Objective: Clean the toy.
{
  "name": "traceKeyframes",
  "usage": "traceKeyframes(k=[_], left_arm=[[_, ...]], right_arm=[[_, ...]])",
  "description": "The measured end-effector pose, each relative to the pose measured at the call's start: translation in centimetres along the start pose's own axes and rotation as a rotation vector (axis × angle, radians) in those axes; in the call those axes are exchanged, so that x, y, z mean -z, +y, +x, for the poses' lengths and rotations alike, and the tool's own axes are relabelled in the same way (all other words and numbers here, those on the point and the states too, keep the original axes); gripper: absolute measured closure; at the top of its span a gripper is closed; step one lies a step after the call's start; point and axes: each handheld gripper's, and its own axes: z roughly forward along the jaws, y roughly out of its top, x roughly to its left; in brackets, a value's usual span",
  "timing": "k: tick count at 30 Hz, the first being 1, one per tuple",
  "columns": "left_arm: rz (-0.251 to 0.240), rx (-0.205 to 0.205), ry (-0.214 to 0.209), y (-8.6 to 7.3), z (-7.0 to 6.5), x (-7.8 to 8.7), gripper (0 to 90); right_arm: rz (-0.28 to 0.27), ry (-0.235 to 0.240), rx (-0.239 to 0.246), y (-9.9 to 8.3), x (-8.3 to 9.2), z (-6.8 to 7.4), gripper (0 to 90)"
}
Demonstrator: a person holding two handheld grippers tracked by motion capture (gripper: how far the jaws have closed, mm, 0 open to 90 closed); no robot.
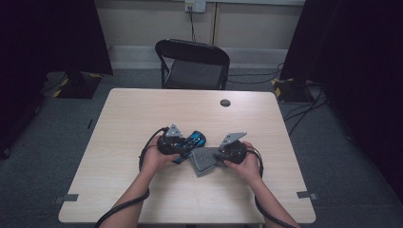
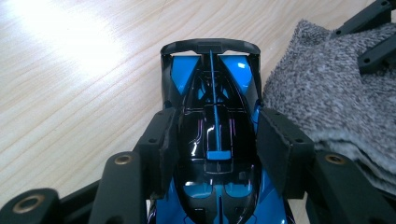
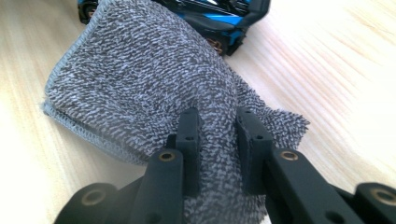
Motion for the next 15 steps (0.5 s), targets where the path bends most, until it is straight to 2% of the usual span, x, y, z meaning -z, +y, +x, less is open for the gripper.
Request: traceKeyframes(k=[15], left_arm=[[0.002,-0.001,-0.001,0.0,0.0,0.0,48.8]], right_arm=[[-0.002,-0.051,-0.057,-0.8,0.7,-1.4,73.6]])
